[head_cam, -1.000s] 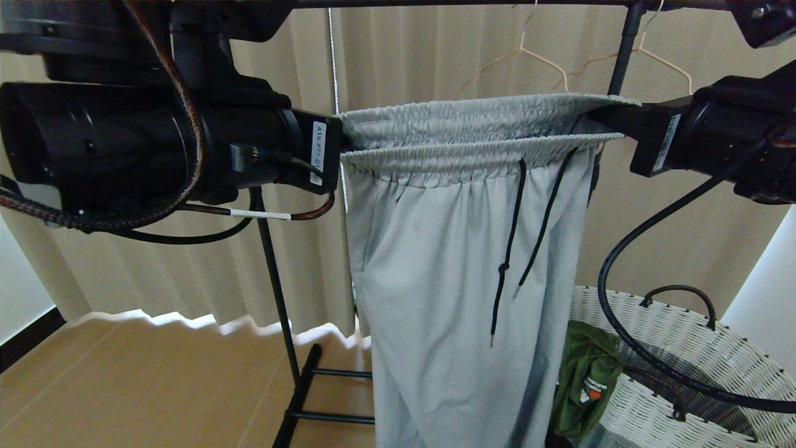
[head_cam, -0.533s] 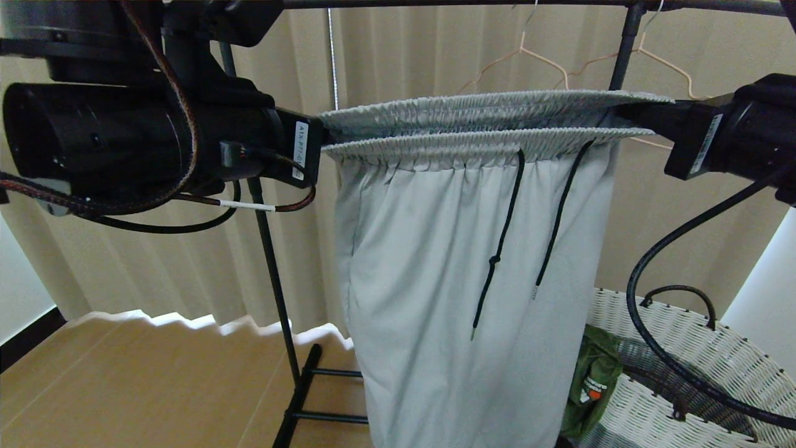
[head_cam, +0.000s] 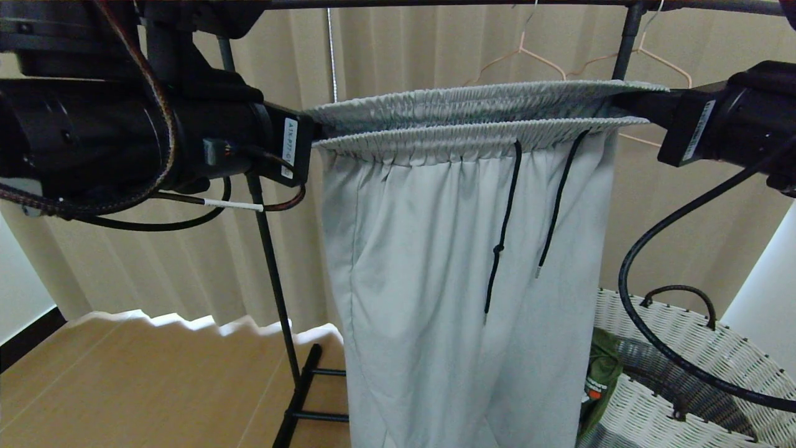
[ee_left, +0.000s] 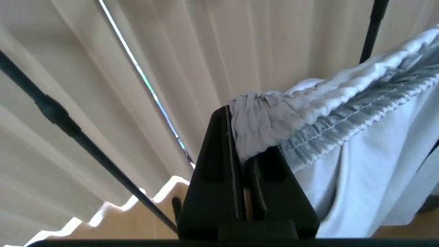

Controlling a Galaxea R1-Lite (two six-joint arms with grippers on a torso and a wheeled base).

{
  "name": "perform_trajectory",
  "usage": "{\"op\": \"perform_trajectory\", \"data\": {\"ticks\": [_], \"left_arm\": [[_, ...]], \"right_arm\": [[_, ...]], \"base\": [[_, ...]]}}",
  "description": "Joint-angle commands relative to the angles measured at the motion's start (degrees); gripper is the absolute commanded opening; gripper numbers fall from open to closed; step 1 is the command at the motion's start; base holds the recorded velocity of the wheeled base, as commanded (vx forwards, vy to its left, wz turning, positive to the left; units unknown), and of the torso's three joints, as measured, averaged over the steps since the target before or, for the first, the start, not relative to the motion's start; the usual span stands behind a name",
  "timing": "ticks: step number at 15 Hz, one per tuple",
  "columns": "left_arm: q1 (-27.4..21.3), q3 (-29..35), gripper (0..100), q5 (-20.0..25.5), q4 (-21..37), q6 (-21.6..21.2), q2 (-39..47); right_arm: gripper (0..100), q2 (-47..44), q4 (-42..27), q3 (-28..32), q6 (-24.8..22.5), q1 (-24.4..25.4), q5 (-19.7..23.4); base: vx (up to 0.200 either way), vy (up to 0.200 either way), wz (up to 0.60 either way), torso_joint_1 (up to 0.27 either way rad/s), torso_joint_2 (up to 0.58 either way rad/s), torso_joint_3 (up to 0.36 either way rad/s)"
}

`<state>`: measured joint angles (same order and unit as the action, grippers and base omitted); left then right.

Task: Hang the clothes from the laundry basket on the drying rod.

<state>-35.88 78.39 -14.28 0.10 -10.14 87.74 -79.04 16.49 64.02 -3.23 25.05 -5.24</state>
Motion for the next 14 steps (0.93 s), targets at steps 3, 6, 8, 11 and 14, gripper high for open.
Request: {"op": "perform_trajectory", "data": {"ticks": [3, 6, 8, 11, 14], "left_arm": [[0.02, 8.98, 0, -0.05, -0.36, -0.76, 5.78], [0.02, 15.75, 0, -0.14, -0.01, -0.58, 11.58], [0.02, 15.48, 0, -0.14, -0.1, 1.27, 12.64], [-0.6, 13.02, 0, -0.14, 0.17, 3.9, 12.9], [-3.32, 8.1, 0, -0.05, 0.08, 4.34, 11.23]], "right_arm": [[0, 8.12, -1.82, -3.91, -0.11, 0.44, 0.32], [0, 13.48, -7.53, -7.07, -0.02, 1.32, 0.67], [0, 16.64, -13.07, -7.51, -0.11, 5.97, 0.58], [0, 19.98, -19.66, -8.13, -0.02, 15.38, 0.41], [0, 19.81, -19.39, -8.57, -0.2, 14.32, 0.23]], "base": [[0.0, 0.0, 0.0, 0.0, 0.0, 0.0], [0.0, 0.0, 0.0, 0.0, 0.0, 0.0], [0.0, 0.0, 0.0, 0.0, 0.0, 0.0], [0.0, 0.0, 0.0, 0.0, 0.0, 0.0], [0.0, 0.0, 0.0, 0.0, 0.0, 0.0]]}}
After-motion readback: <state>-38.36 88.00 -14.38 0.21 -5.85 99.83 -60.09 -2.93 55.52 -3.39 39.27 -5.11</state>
